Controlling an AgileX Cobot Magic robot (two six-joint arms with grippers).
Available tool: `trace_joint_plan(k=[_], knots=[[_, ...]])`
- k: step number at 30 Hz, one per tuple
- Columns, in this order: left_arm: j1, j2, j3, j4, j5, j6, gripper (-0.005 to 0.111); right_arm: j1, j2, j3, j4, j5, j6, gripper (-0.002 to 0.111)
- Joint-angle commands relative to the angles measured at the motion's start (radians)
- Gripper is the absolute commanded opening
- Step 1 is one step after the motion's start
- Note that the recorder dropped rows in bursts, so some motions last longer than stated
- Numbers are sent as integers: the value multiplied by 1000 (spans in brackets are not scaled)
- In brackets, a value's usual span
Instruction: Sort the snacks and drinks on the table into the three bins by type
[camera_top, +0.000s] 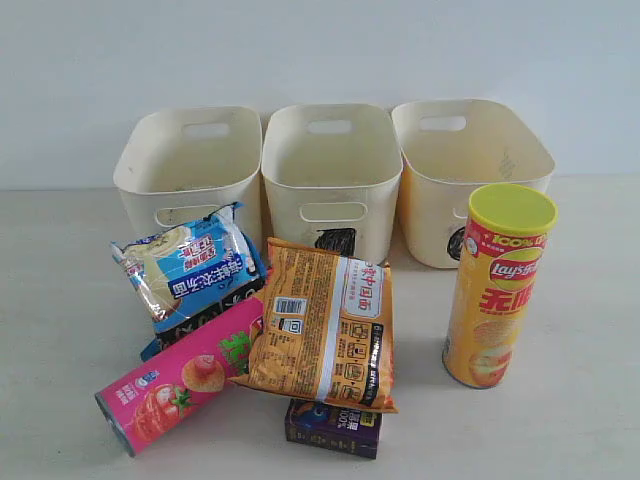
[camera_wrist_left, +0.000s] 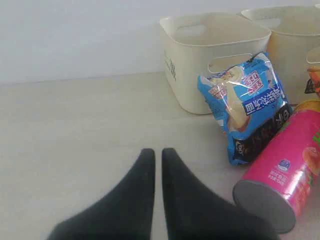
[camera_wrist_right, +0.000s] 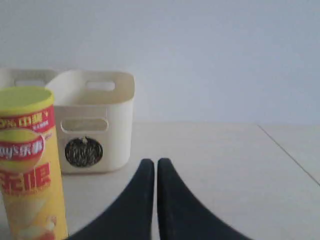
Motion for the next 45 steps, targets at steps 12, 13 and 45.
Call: trace_joint_plan(k=[12, 13, 45], knots=[[-2, -4, -3, 0, -4, -9, 4, -6, -5, -36, -29, -405, 349, 0], [-2, -4, -3, 0, -4, -9, 4, -6, -5, -66, -48, -388, 357, 0], [-2, -4, -3, 0, -4, -9, 4, -6, 952, -920, 397, 668, -527, 0]])
